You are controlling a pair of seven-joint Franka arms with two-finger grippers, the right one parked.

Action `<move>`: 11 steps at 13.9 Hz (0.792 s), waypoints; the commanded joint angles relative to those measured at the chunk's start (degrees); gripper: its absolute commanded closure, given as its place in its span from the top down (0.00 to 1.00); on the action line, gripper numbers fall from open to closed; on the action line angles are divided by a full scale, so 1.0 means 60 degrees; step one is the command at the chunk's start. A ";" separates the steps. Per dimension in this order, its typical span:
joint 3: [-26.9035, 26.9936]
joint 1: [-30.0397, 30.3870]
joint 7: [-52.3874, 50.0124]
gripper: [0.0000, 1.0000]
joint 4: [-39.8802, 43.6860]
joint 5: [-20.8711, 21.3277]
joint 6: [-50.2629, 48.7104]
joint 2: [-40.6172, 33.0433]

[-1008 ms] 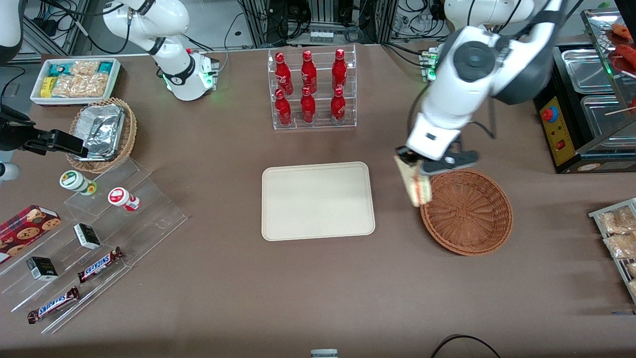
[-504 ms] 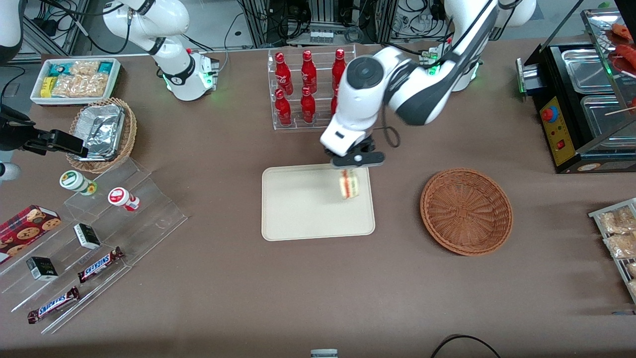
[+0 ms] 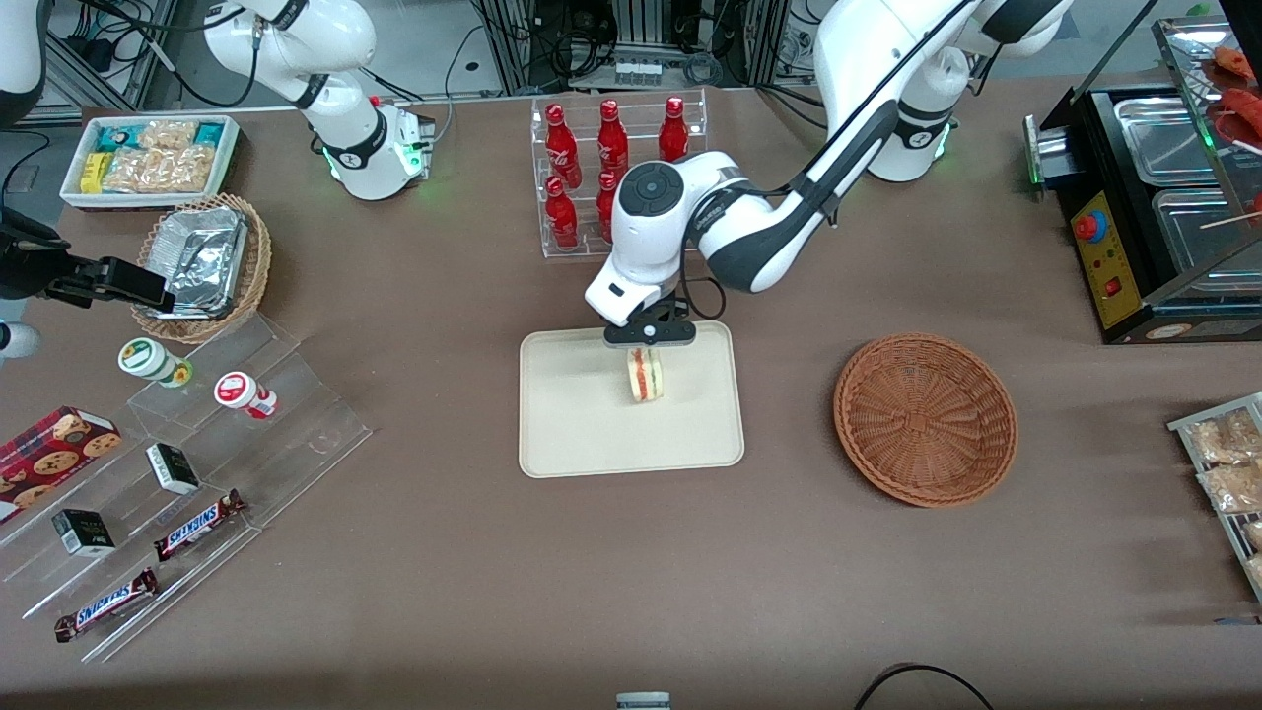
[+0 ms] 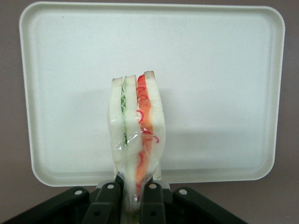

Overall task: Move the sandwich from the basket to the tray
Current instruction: 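Lift the sandwich and carry it over the cream tray, then lower the sandwich onto the tray and open the left gripper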

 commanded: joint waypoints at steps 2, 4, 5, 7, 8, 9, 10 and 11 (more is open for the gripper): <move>0.0095 -0.0269 -0.0492 0.00 0.0279 0.0504 0.0489 0.0523; 0.0095 -0.0299 -0.0550 0.00 0.0294 0.0767 0.0680 0.0802; 0.0095 -0.0342 -0.0667 0.00 0.0308 0.0899 0.0826 0.0933; 0.0110 -0.0357 -0.0945 0.00 0.0454 0.1293 0.1076 0.1211; 0.0110 -0.0357 -0.1048 0.00 0.0586 0.1441 0.1076 0.1387; 0.0110 -0.0357 -0.1136 0.00 0.0659 0.1573 0.1091 0.1505; 0.0110 -0.0357 -0.1238 0.00 0.0704 0.1632 0.1091 0.1549; 0.0110 -0.0357 -0.1254 0.22 0.0704 0.1633 0.1091 0.1550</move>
